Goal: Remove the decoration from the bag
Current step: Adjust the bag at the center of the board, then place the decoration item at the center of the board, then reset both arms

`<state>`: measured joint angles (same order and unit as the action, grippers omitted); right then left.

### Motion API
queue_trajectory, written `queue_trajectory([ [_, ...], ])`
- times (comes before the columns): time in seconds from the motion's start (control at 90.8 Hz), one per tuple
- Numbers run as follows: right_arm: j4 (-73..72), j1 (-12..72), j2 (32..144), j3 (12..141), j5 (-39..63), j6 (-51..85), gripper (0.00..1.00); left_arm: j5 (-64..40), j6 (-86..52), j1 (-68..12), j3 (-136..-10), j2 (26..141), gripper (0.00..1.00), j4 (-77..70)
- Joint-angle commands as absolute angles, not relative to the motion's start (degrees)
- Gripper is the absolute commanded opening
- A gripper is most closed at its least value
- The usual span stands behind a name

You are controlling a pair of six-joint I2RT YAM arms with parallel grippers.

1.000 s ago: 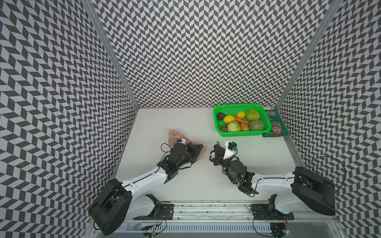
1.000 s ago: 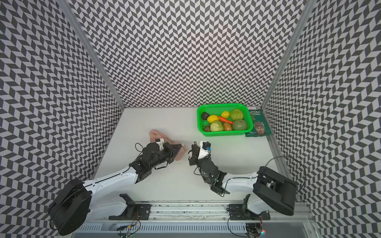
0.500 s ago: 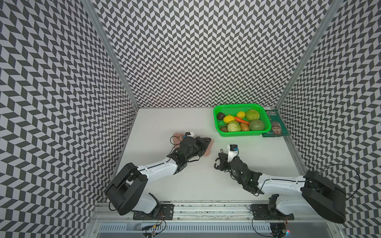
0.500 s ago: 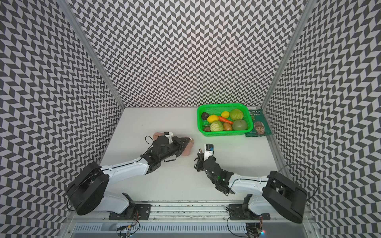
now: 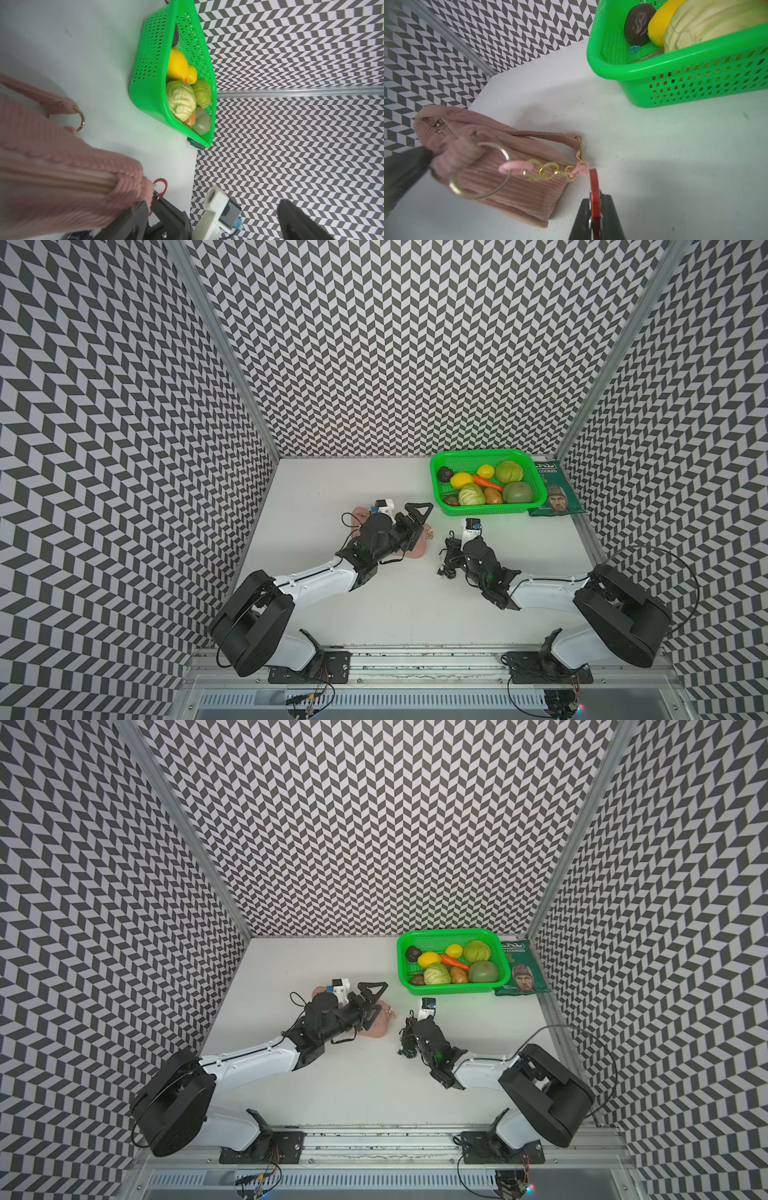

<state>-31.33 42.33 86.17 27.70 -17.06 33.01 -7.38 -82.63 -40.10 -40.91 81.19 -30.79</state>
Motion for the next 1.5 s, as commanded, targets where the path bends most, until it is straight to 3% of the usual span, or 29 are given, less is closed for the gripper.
queue_trajectory([
  [0.0, -33.19, 40.56, 88.88, 30.28, -14.36, 32.47, 0.00, -8.49, -79.34, -39.56, -44.27, 78.81, 1.00, -31.97],
  [0.154, -32.59, 38.76, 93.41, 33.88, -12.26, 32.27, 0.00, -8.97, -79.62, -39.24, -44.58, 77.25, 1.00, -32.93],
  [0.275, -31.87, 37.95, 95.97, 36.30, -11.83, 32.04, 0.08, -9.37, -79.42, -39.12, -44.66, 75.83, 1.00, -33.29],
  [0.485, -30.32, 36.85, 95.95, 37.76, -10.82, 31.75, 0.42, -7.83, -76.71, -38.44, -45.06, 71.73, 1.00, -30.16],
  [0.859, -25.97, 36.28, 83.55, 35.75, -11.84, 34.52, 0.78, -2.56, -68.91, -35.36, -47.50, 63.87, 1.00, -19.37],
  [0.958, -23.33, 36.05, 77.92, 35.43, -14.86, 35.64, 0.99, 2.73, -63.53, -34.53, -50.53, 61.76, 1.00, -13.19],
  [1.146, -19.39, 33.93, 68.65, 35.82, -23.53, 35.05, 1.00, 18.54, -47.43, -33.60, -54.97, 58.28, 1.00, -7.51],
  [1.322, -17.97, 26.95, 64.06, 36.41, -33.17, 33.61, 1.00, 37.68, -27.99, -33.28, -54.02, 56.40, 1.00, -11.76],
  [1.487, -31.72, 20.02, 65.23, 30.99, -42.96, 23.04, 1.00, 44.52, -10.82, -27.77, -47.57, 56.85, 1.00, -22.07],
])
